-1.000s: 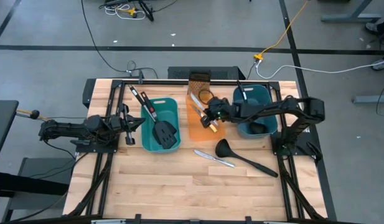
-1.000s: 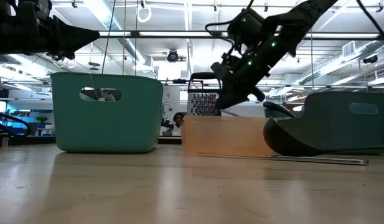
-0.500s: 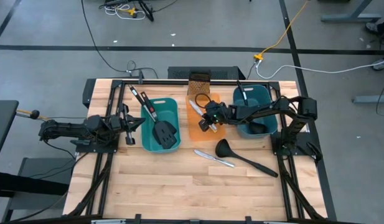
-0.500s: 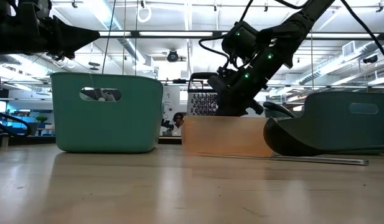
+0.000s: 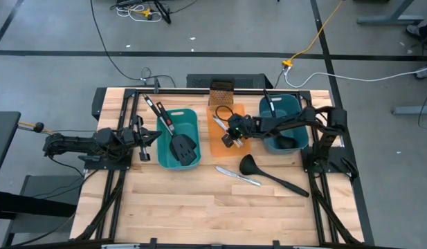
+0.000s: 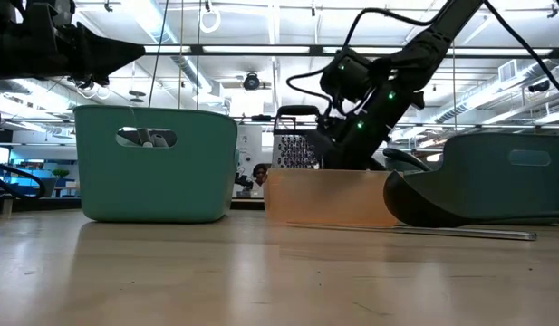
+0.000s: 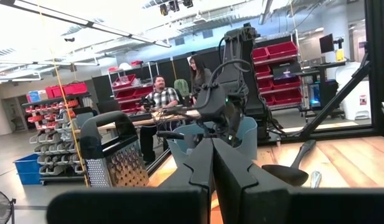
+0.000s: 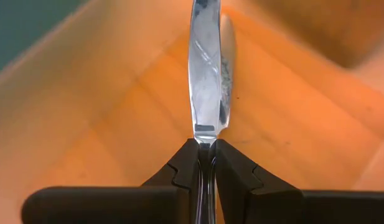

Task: Pick & Place Kitchen Items
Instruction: Put the silver table knife into the orange bin, then put the black serving spoon into the blue bin

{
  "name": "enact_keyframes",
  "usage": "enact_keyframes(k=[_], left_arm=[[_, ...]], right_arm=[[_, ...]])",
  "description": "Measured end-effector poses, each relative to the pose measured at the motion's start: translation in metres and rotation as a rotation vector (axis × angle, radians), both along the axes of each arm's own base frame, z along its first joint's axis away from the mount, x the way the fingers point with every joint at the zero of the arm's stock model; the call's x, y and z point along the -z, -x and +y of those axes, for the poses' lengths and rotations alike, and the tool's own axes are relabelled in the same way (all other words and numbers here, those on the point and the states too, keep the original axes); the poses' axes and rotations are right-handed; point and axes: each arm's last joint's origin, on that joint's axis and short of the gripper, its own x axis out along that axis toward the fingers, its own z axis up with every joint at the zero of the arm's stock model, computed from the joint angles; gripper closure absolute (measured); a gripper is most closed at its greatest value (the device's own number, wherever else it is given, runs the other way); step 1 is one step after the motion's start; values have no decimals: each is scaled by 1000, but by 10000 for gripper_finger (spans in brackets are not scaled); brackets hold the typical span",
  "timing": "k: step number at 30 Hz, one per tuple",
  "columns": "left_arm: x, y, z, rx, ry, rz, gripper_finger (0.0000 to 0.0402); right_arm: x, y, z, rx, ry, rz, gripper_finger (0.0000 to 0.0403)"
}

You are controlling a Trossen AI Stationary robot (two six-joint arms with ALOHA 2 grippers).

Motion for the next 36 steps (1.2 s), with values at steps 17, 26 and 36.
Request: enact_keyframes(k=[17,26,36], left_arm=[[0,0,0,0,0,0,387],[0,0,0,0,4,-1,387],[0,0,0,0,4,0,387]], right_arm=[[15,-3,-3,-16,-18,22,349],[15,-2,-4,-21,-26,26,318],[-9,-6,-5,-88,59,-18,296]])
